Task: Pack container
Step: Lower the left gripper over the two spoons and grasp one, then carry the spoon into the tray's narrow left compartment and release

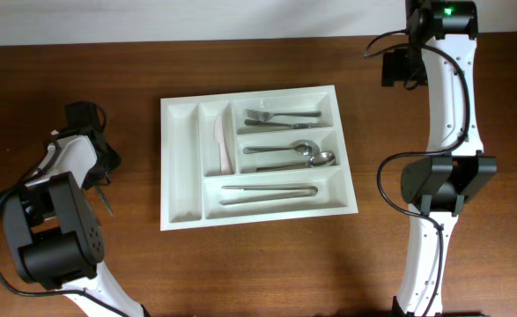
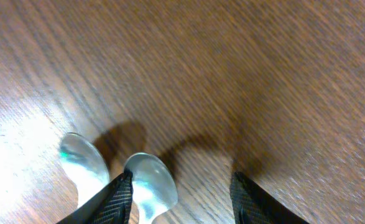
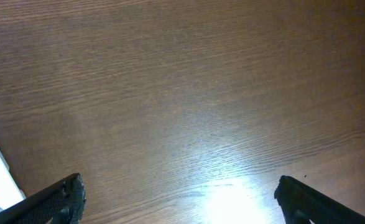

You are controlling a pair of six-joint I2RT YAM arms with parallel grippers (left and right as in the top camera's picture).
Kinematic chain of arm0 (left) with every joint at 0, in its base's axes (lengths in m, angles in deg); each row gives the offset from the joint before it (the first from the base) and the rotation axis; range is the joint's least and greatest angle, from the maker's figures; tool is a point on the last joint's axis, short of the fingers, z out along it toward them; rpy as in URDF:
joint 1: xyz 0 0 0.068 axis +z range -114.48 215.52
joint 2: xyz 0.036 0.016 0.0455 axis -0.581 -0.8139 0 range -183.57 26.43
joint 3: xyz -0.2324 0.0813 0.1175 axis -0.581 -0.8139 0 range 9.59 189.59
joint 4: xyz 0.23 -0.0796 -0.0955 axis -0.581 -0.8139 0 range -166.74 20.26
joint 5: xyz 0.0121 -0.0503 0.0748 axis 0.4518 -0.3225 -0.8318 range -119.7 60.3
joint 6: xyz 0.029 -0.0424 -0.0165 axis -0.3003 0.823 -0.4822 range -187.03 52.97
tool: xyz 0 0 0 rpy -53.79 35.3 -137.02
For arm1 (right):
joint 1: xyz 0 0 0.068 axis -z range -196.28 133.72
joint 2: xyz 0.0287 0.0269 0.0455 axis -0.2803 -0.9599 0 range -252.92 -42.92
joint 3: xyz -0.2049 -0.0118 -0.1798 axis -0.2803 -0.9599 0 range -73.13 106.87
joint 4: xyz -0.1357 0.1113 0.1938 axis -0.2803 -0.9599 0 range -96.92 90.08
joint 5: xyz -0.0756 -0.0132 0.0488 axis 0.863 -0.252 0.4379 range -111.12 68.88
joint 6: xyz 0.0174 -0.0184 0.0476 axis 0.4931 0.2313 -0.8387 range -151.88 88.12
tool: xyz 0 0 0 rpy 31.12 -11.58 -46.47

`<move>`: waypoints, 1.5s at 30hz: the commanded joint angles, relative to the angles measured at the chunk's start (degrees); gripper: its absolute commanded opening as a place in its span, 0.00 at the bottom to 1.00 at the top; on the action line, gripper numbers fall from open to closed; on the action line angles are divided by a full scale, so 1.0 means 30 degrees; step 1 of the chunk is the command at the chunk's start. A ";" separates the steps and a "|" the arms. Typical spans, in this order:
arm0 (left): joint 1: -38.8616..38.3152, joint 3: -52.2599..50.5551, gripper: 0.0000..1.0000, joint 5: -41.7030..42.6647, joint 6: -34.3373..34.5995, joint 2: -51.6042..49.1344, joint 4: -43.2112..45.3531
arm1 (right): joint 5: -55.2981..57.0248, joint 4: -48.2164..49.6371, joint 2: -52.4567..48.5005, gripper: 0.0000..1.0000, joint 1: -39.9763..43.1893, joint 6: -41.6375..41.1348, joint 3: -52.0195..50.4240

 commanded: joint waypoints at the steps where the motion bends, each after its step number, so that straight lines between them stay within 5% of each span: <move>1: 0.0248 -0.0692 0.54 -0.0750 -0.0102 -0.1406 -0.0364 | 0.0437 0.0007 0.0517 0.99 -0.0051 -0.0226 0.0321; 12: 0.0240 -0.0692 0.30 -0.0750 -0.0109 -0.1406 -0.0321 | 0.0437 0.0007 0.0517 0.99 -0.0051 -0.0226 0.0321; 19: 0.0240 -0.0692 0.04 -0.0750 -0.0109 -0.1406 -0.0321 | 0.0437 0.0007 0.0517 0.99 -0.0051 -0.0226 0.0321; 34: 0.0240 -0.0386 0.02 0.0488 -0.0117 -0.1399 -0.0627 | 0.0437 0.0015 0.0517 0.99 -0.0051 -0.0226 0.0321; 45: 0.0007 0.3840 0.02 0.1231 -0.1078 -0.1399 -0.3475 | 0.0437 0.0015 0.0517 0.99 -0.0051 -0.0226 0.0321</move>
